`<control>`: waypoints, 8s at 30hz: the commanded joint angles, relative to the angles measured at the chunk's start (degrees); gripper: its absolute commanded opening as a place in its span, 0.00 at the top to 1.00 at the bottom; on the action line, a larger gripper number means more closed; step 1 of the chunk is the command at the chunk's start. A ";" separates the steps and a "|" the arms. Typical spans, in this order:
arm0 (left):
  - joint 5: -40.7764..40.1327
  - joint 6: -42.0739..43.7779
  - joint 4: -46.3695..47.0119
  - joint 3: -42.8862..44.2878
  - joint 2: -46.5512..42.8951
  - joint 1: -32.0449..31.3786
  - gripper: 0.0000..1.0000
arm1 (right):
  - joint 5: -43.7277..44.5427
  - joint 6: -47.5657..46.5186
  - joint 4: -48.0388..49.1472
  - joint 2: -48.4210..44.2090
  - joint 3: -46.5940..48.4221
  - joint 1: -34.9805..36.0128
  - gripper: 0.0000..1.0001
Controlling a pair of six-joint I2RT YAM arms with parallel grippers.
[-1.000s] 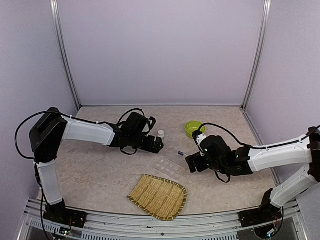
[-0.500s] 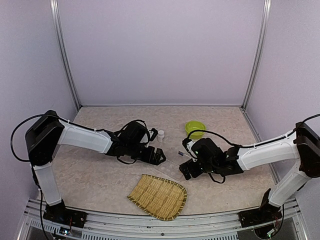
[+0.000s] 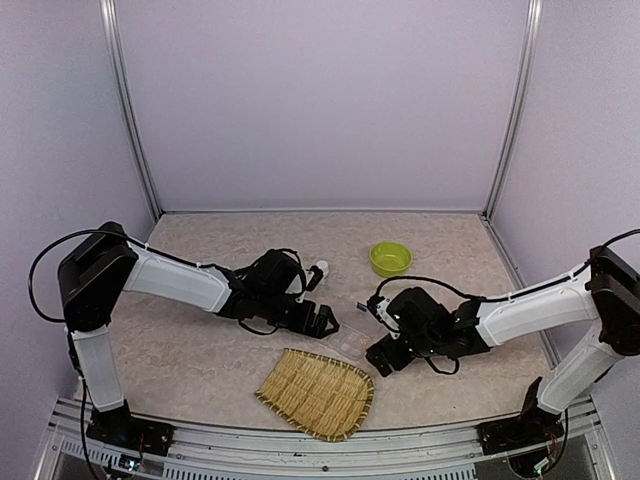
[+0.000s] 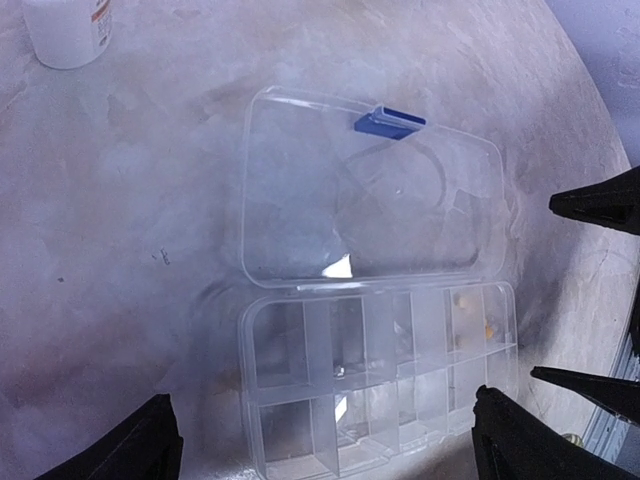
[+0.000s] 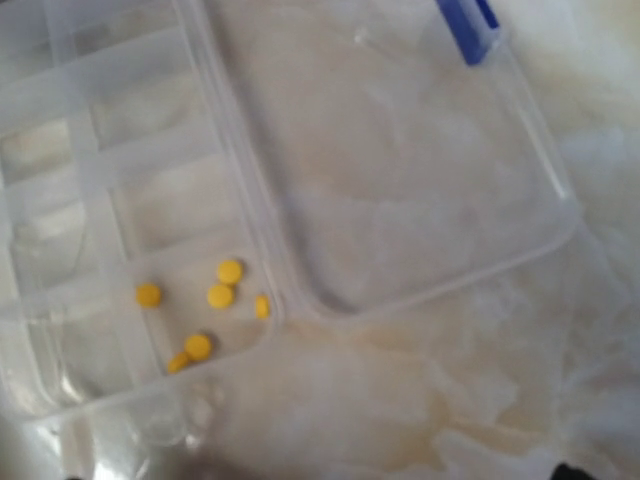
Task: Sort the pills into containers
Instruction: Adjust the pill container at the center of the board, then pick up the pill bottle from the center of the board, then place the pill bottle at the center of the board, then pick up the pill bottle from the center of the board.
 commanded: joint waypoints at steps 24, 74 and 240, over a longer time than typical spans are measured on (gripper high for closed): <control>4.80 -2.03 4.86 4.46 5.95 -1.20 0.01 | 9.44 2.17 0.33 8.44 3.97 -2.65 0.00; 10.55 -6.89 9.84 8.07 9.86 -9.45 0.01 | 6.81 2.94 -6.47 1.17 2.32 -17.22 0.00; -14.65 12.72 -11.17 27.10 14.58 6.54 0.57 | -2.97 3.04 -1.49 -8.49 0.85 -9.58 0.00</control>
